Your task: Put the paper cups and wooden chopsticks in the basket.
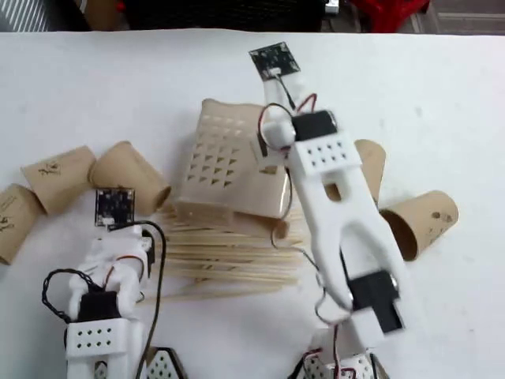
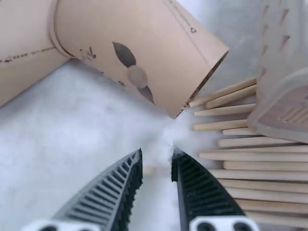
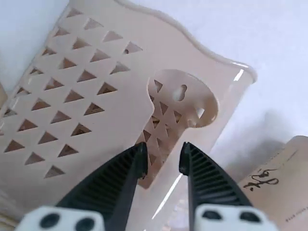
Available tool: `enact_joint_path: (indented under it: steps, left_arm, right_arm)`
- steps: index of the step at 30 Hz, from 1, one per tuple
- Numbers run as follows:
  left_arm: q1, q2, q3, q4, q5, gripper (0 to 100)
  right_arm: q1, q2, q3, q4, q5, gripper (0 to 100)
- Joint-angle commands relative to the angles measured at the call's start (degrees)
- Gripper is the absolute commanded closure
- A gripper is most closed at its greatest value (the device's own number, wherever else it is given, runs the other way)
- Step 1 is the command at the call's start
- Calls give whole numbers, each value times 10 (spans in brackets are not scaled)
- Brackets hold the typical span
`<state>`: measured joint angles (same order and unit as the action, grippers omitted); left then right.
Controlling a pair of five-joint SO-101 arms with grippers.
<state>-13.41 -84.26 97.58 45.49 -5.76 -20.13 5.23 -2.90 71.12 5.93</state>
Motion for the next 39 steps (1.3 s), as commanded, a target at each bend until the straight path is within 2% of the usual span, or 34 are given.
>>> enact_joint_path:
  steps: [1, 7, 15, 25, 33, 35, 37, 39]
  left_arm:
    - [3, -7, -2, 4, -6, 884]
    - [3, -7, -2, 4, -6, 884]
    - [3, -7, -2, 4, -6, 884]
    - [3, -7, -2, 4, -6, 884]
    - [3, -7, -2, 4, -6, 884]
    - [3, -7, -2, 4, -6, 884]
    - [3, -7, -2, 4, -6, 884]
    - [3, -7, -2, 4, -6, 884]
  right_arm:
    - [22, 52, -61, -23, -6, 875]
    - [59, 94, -98, -22, -4, 875]
    - [40, 63, -97, -23, -3, 872]
    - [83, 158, -113, -53, -2, 872]
    - [98, 213, -178, -26, -2, 875]
    - [90, 234, -178, -25, -2, 900]
    - [87, 250, -179, -33, -2, 979]
    - [89, 256, -179, -54, -6, 972]
